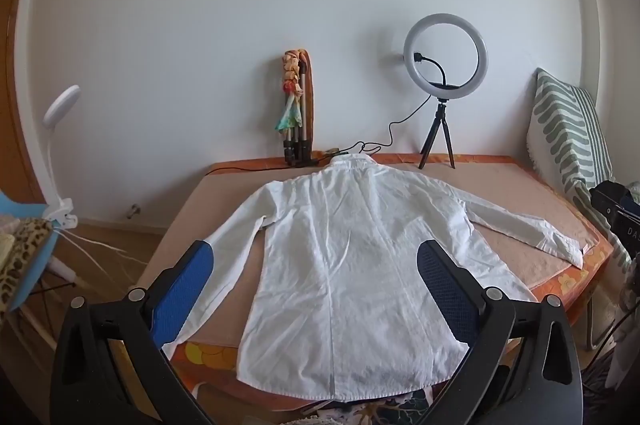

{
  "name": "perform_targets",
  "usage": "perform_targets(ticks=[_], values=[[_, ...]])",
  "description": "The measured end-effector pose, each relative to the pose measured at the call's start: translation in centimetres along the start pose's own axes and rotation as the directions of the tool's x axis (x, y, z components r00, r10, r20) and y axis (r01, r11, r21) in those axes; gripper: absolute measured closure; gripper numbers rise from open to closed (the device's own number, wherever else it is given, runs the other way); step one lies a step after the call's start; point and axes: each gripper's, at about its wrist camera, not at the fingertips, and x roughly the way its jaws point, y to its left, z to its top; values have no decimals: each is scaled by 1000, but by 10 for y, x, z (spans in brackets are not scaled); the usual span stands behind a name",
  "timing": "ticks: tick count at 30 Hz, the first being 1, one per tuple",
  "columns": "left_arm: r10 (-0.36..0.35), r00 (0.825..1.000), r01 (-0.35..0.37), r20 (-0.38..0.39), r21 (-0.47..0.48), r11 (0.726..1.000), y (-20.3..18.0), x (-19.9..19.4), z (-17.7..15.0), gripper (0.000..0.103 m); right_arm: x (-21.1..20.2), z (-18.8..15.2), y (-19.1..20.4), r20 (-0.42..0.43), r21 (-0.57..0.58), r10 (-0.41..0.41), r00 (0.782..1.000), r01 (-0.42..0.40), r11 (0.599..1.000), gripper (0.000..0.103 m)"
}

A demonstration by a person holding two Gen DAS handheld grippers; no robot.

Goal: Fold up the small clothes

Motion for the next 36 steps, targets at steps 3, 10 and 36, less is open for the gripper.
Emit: perform_targets(ticks=[3,10,36], values=[[6,1000,-6,6,-7,1000,3,-1,0,1,2,-6,7,8,-14,-5,1000,5,1000,0],[10,1000,-10,9,-4,1000,5,1,3,1,2,-8,9,13,-17,-2,1000,2,1000,0],[9,1000,-9,8,3,1000,9,8,4,3,4,-5,8,18,-20,-12,1000,12,1000,0]])
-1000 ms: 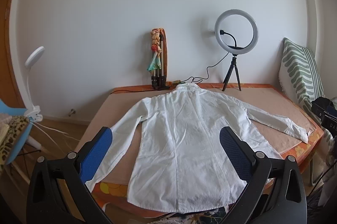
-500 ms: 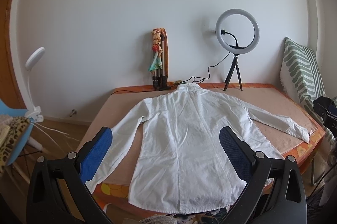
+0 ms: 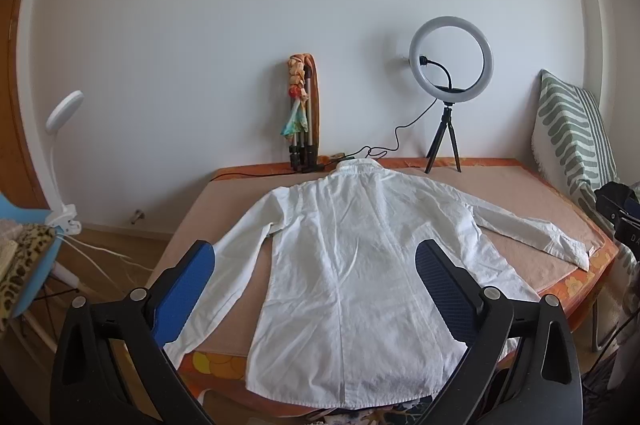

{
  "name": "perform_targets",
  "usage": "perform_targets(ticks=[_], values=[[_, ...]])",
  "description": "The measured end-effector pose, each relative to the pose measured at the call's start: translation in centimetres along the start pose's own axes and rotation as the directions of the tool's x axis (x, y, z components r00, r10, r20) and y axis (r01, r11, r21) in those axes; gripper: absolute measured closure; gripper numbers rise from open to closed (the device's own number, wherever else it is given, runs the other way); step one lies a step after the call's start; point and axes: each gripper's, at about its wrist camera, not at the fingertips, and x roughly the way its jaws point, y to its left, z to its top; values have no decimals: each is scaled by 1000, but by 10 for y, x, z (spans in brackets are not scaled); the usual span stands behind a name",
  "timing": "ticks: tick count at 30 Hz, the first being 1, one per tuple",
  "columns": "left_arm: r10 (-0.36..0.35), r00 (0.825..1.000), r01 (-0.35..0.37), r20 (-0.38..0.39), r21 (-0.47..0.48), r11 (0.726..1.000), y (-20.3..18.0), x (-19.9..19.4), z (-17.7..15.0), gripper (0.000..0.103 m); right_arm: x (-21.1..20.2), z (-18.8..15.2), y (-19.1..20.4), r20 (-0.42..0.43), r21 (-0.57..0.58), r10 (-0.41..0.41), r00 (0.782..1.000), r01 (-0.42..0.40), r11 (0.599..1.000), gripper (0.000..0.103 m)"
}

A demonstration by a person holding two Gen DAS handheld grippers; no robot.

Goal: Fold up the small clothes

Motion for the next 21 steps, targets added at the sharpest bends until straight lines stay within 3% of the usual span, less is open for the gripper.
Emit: perform_targets(ticks=[13,21], values=[[13,1000,-13,-2,1,1000,2,4,0,5,1,-1,1,2,-3,-4,1000,4,1000,0],[5,999,-6,-36,-25,1000,21,14,-2,19,5,-2,7,-3,-17,5,1000,-5,1000,0]])
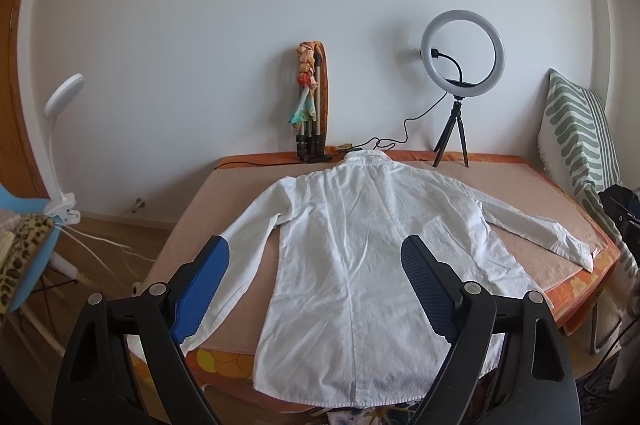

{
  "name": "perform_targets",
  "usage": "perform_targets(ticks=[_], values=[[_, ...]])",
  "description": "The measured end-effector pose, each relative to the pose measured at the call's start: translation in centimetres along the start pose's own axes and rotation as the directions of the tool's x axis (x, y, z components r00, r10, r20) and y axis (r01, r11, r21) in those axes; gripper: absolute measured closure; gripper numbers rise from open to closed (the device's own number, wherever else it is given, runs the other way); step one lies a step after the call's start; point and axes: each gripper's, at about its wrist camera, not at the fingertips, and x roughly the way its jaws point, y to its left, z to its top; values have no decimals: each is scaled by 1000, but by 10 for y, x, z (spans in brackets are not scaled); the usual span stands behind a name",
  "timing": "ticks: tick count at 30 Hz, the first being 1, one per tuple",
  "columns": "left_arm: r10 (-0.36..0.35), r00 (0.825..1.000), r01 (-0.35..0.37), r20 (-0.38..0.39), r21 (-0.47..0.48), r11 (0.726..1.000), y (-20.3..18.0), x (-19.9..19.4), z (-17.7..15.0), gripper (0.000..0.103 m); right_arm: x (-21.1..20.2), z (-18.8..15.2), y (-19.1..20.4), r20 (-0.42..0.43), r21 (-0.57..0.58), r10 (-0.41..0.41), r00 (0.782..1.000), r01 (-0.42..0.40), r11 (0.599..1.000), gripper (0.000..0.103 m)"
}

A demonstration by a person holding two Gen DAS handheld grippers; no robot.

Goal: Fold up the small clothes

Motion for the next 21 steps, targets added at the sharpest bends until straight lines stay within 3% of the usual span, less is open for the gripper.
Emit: perform_targets(ticks=[7,11,16,21], values=[[19,1000,-19,-16,3,1000,35,2,-5,26,5,11,14,-1,9,48,999,-48,999,0],[71,996,-71,-49,-1,997,69,9,-10,38,11,19,29,3,28,126,992,-126,992,1],[96,986,-104,-133,-57,993,123,22,-26,50,27,35,69,-37,-29,261,965,-262,965,8],[99,965,-130,-244,-112,985,175,47,-46,62,61,52,133,-151,-83,369,917,-383,920,10]])
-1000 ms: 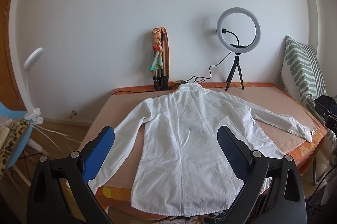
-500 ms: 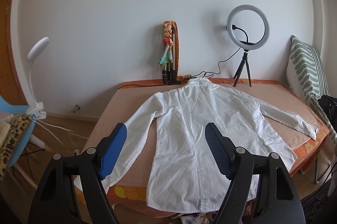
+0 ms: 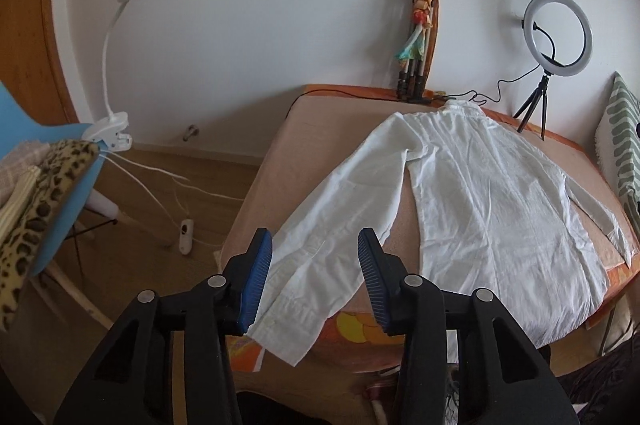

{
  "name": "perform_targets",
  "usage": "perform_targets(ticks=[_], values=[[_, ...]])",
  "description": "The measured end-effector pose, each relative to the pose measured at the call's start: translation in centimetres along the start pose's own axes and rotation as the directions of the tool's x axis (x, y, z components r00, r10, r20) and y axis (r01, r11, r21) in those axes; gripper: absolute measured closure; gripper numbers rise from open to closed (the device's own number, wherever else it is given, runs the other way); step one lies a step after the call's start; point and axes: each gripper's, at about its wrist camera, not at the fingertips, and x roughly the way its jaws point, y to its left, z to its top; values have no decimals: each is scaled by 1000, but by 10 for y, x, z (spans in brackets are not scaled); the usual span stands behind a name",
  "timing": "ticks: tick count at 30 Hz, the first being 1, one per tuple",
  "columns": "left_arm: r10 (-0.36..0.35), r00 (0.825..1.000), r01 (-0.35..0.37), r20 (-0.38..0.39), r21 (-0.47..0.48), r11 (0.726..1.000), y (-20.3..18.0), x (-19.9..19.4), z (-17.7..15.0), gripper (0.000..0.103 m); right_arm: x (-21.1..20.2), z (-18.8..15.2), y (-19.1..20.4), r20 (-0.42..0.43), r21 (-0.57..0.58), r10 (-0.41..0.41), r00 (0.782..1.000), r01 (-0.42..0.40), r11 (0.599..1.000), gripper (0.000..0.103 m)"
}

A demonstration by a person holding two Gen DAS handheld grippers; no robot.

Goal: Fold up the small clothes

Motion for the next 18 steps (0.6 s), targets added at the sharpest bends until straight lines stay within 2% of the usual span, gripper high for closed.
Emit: perform_targets(ticks=[6,9,13,15,18], values=[[-16,989,0,-145,-111,994,53,44,-18,63,73,20,60,-116,-38,125,985,-130,991,10],[-20,981,-9,-191,-152,988,72,62,-30,63,109,26,92,-175,-62,172,970,-185,981,16],[-106,957,29,-271,-273,961,93,81,-51,63,155,25,126,-232,-84,191,954,-215,973,16],[-130,946,35,-297,-304,952,97,87,-60,63,179,20,140,-277,-87,209,938,-241,967,18],[-179,932,63,-316,-346,936,103,95,-69,63,208,12,160,-319,-113,205,925,-252,961,24]])
